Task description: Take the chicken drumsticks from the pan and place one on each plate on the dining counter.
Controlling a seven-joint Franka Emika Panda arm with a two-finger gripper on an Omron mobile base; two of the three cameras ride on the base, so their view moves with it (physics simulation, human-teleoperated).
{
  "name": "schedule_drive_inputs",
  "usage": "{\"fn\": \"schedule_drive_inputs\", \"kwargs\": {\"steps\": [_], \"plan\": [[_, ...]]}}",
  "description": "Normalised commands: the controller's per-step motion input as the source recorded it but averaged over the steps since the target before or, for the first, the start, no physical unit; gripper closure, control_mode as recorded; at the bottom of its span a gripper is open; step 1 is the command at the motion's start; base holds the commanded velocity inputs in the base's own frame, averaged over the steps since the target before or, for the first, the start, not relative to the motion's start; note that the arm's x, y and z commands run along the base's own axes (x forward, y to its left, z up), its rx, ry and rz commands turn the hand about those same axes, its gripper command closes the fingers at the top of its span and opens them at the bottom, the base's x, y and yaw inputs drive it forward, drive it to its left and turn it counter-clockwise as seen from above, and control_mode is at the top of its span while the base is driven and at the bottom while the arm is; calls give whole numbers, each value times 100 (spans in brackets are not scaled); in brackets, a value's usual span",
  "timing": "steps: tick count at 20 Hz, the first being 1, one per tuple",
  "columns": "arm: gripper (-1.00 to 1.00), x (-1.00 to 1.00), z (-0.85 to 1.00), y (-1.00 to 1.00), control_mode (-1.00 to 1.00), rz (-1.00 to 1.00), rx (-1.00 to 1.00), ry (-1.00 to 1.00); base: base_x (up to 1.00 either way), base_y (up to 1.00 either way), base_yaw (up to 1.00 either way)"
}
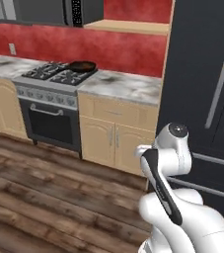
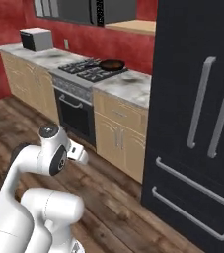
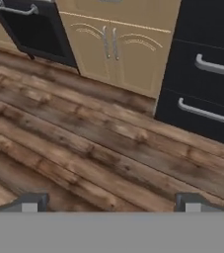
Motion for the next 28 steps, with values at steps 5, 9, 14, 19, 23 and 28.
{"fn": "schedule_drive_inputs", "kwargs": {"steps": [5,9,14,19,23,28], "plan": [[-100,0,0,0,100,0,0,0,100,1,28],[-100,0,0,0,100,0,0,0,100,4,21],[-100,0,0,0,100,0,0,0,100,18,-4],[-100,0,0,0,100,0,0,0,91,46,-47],[-100,0,0,0,100,0,0,0,76,57,-57],[-100,0,0,0,100,0,0,0,63,59,-66]]}}
